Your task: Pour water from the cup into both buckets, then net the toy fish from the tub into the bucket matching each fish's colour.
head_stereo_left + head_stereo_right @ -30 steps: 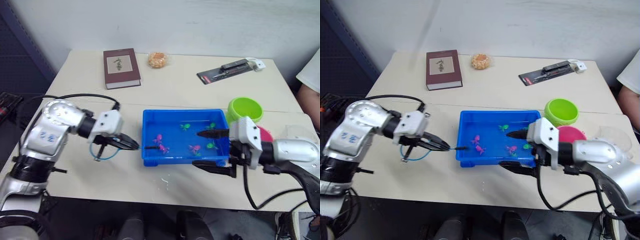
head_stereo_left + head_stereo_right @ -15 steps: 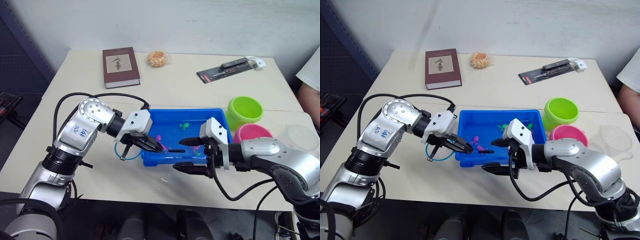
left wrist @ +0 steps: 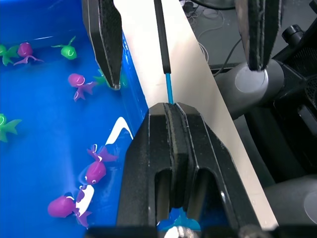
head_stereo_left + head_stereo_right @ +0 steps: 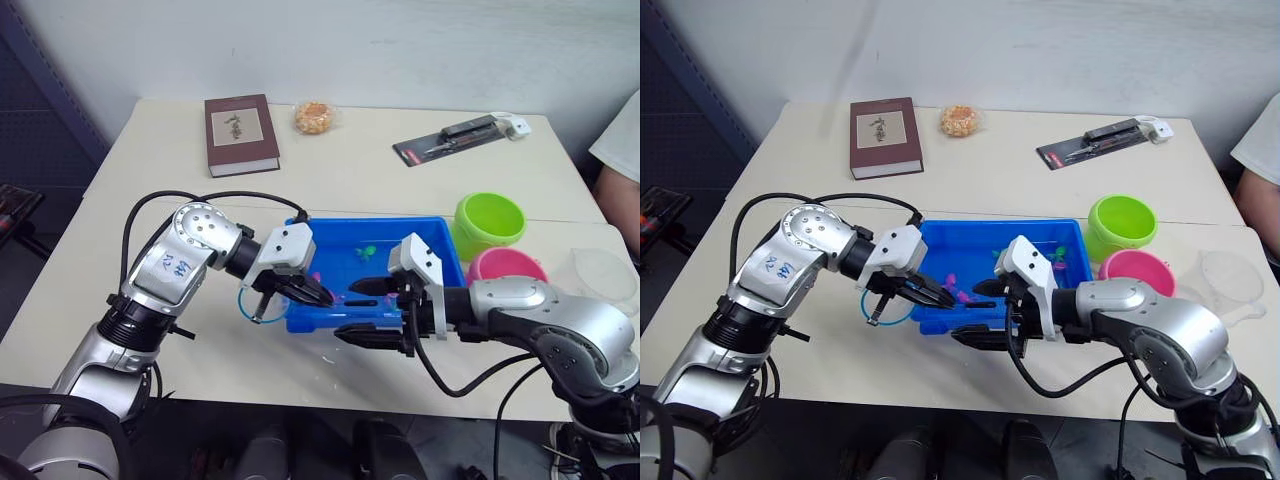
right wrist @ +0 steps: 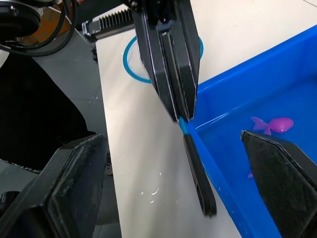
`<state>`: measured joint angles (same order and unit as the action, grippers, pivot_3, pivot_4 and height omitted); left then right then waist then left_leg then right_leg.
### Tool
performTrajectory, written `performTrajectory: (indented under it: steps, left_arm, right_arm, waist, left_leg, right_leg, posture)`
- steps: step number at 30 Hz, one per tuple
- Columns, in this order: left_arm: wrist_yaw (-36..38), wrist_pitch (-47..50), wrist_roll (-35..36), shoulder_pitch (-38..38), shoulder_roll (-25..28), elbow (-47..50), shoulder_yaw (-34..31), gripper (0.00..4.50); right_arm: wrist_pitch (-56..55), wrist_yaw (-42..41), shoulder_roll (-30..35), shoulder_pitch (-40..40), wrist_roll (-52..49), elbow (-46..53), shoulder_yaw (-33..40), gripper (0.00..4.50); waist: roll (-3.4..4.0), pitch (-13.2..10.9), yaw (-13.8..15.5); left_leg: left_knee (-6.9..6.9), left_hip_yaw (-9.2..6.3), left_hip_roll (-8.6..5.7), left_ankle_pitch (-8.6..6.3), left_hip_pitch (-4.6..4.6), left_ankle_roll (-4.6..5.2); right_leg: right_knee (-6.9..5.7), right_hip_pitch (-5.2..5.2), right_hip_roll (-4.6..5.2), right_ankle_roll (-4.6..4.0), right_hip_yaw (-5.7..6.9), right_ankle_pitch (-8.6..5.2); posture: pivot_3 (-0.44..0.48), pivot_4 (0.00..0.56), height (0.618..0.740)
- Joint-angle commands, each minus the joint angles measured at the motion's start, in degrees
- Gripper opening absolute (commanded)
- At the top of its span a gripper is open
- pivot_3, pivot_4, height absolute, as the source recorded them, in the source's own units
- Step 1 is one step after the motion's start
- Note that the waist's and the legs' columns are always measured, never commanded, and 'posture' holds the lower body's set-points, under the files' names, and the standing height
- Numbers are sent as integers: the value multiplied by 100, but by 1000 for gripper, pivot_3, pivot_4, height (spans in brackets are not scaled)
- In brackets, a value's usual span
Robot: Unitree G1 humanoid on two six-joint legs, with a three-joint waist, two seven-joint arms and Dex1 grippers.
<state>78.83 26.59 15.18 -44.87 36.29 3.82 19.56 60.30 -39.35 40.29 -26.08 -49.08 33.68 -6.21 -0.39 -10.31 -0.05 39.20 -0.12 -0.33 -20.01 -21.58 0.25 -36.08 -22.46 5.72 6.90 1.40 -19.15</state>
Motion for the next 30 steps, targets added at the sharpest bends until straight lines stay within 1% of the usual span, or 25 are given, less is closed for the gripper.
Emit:
performTrajectory:
  steps: [1, 2, 3, 6, 7, 8, 10, 11, 16, 18, 19, 20, 23, 24, 25, 26, 27, 30]
  left_arm:
    - [-28, 22, -10, -150, -23, 193, -10, 9]
    - [-34, 10, -17, -155, -32, 184, -3, 0]
    - [-36, -2, -21, -159, -37, 174, 1, 0]
    - [-46, -44, -38, -165, -48, 135, 6, 0]
    - [-54, -49, -38, -165, -55, 128, 0, 0]
    - [-58, -57, -39, -168, -61, 115, -3, 0]
    - [-62, -75, -39, -172, -72, 96, -11, 0]
    - [-65, -85, -37, -173, -77, 90, -14, 0]
    - [-4, -90, 94, -140, -81, 127, -78, 0]
    - [-48, -225, 227, -94, -156, 108, -250, 696]
    - [-55, -261, 296, -76, -180, 100, -324, 968]
    - [-128, -342, 409, -77, -260, 47, -514, 1365]
    - [-386, -503, 762, -133, -500, -106, -1119, 2733]
    - [-468, -521, 876, -139, -554, -128, -1314, 3124]
    - [-543, -552, 1024, -140, -614, -159, -1528, 3658]
    - [-555, -694, 1204, -117, -692, -191, -1753, 4093]
    - [-508, -725, 1310, -58, -617, -234, -1934, 4439]
    - [-524, -490, 1527, 80, -262, -294, -2356, 4439]
  right_arm:
    - [46, 32, -43, -104, -144, 95, 149, 4250]
    - [65, 55, -68, -119, -150, 100, 142, 3970]
    - [80, 73, -90, -133, -152, 102, 136, 3587]
    - [136, 104, -129, -156, -176, 130, 142, 2123]
    - [142, 102, -117, -141, -166, 136, 142, 1701]
    - [136, 91, -99, -124, -143, 133, 133, 1086]
    - [114, 82, -78, -91, -100, 119, 122, 166]
    - [107, 77, -76, -84, -93, 115, 120, 70]
    - [52, 41, -66, -73, -61, 119, 114, 70]
    - [-56, -62, -27, -78, -3, 134, 87, 0]
    - [-106, -109, -4, -78, 26, 143, 77, 0]
    - [-186, -179, 25, -87, 73, 151, 69, 0]
    - [-408, -354, 127, -83, 157, 158, 148, 0]
    - [-446, -389, 164, -78, 159, 161, 208, 0]
    - [-496, -427, 206, -78, 166, 153, 267, 0]
    - [-523, -462, 263, -62, 158, 153, 339, 0]
    - [-570, -521, 361, -10, 151, 157, 462, 0]
    - [-582, -575, 598, 228, -10, 203, 956, 0]
  waist:
    - [0, 0, 0]
    - [0, 0, 1]
    - [0, 0, 0]
    - [0, 0, 0]
    - [0, 0, 0]
    - [0, 0, 0]
    - [0, 0, 0]
    - [0, 0, 0]
    - [0, 0, 0]
    - [0, 0, 0]
    - [0, 0, 1]
    - [0, 0, 1]
    - [0, 0, 2]
    - [0, 0, 1]
    - [0, 0, 1]
    - [0, 0, 0]
    - [0, 0, -2]
    - [0, 0, -10]
  left_leg:
    - [0, 0, 0, 0, 0, 0]
    - [0, 1, 0, 0, 0, 0]
    - [0, 1, 0, 0, 0, 0]
    - [0, 0, 0, 0, 0, 0]
    - [0, 1, 0, 0, 0, 0]
    - [0, 0, 0, 0, 0, 0]
    - [0, 1, 0, 0, 0, 0]
    - [0, 1, 0, 0, 0, 0]
    - [0, 1, 0, 0, 0, 0]
    - [0, 1, 0, 0, 0, 0]
    - [0, 1, 0, 0, 0, 0]
    - [0, 1, 0, 0, 0, 0]
    - [1, 2, 0, 0, -1, 0]
    - [1, 1, 0, 0, 0, 0]
    - [2, 1, 0, 0, 0, 0]
    - [2, 1, 0, 0, 0, 0]
    - [2, 2, 0, 0, 0, 0]
    - [1, 3, 1, 0, 0, 0]
  right_leg:
    - [0, 0, 0, 0, 0, 0]
    - [0, 0, 0, 0, 0, 0]
    - [0, 0, 0, 0, -1, 0]
    - [0, 0, 0, 0, -1, 0]
    - [0, 0, 0, 0, -1, 0]
    - [0, 0, 0, 0, -1, 0]
    - [0, 0, 0, 0, -1, 0]
    - [-1, 0, 0, 0, 0, 0]
    - [-1, -1, -1, 0, 0, 0]
    - [-2, -1, -1, 0, 0, 0]
    - [-1, -1, -1, 0, -1, 0]
    - [-1, -1, -1, 0, 0, 0]
    - [-2, -1, -1, 0, 0, 0]
    - [-2, -1, 0, 0, 0, 0]
    - [-1, -1, 1, 0, 0, 0]
    - [-1, 0, 1, 0, 1, 0]
    - [-2, -1, 1, 1, 3, 0]
    - [-2, -2, 0, 1, 6, 1]
  posture:
    - [0, 150, 738]
    - [0, 150, 738]
    - [0, 150, 738]
    - [0, 150, 738]
    - [0, 150, 738]
    - [0, 150, 738]
    - [0, 150, 738]
    - [0, 150, 738]
    - [0, 150, 738]
    - [0, 150, 738]
    - [0, 150, 738]
    - [0, 150, 738]
    - [0, 150, 738]
    - [0, 150, 738]
    - [0, 150, 738]
    - [0, 150, 738]
    - [0, 150, 738]
    - [0, 150, 738]
